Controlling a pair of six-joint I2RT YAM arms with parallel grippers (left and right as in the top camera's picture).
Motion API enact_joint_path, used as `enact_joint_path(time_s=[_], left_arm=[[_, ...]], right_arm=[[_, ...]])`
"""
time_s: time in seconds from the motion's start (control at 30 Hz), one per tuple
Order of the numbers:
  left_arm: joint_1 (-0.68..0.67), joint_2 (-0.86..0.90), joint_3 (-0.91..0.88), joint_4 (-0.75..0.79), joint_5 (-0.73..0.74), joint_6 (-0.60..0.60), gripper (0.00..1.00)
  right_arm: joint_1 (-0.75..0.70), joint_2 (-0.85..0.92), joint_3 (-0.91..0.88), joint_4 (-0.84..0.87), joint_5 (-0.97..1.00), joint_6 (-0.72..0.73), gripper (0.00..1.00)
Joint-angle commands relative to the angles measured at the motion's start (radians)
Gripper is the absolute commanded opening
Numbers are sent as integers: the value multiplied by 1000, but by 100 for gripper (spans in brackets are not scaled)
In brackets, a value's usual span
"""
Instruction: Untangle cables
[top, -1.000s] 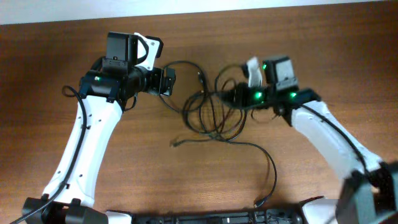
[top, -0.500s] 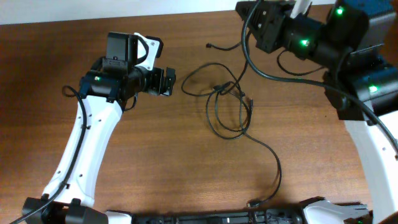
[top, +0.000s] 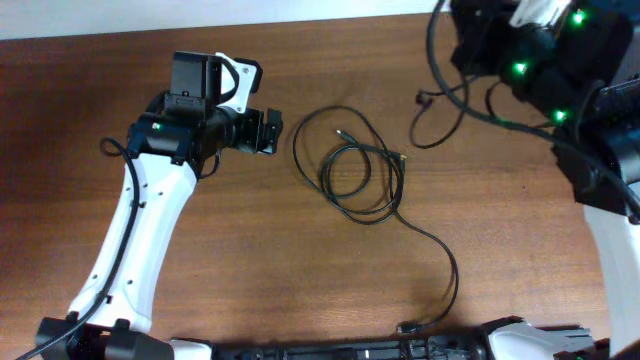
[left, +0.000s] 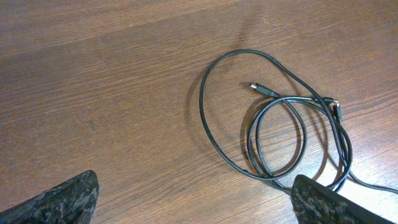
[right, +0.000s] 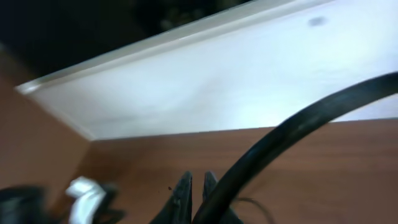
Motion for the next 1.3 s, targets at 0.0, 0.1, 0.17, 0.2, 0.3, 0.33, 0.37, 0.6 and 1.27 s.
enact_joint_path(time_s=[0.0,0.1,0.17,0.2,0.3,0.33,0.37,0.6,1.27], left_arm=[[2,-23,12,-1,-7,-10,99],[2,-23,12,-1,-7,-10,99],[2,-23,12,-1,-7,-10,99],[2,-23,12,-1,-7,-10,99],[2,-23,12,-1,-7,-10,99],[2,-23,12,-1,-7,-10,99],[2,-23,12,-1,-7,-10,99],[2,-23,12,-1,-7,-10,99],[2,-23,12,-1,-7,-10,99]], right_arm=[[-111,-2,10,-53,178,-18,4],[-270,1,10,-125,207,-18,4],[-395,2,9,-166,207,-17,4],[-451,2,9,-185,207,-17,4],[-621,3,7,-238,207,-16,4],[-681,3,7,-264,207,-6,4],[-739,3,7,-297,208,31,4],[-1038,93,6,-459,214,124,4],[-1238,486,-6,-525,214,213,37]])
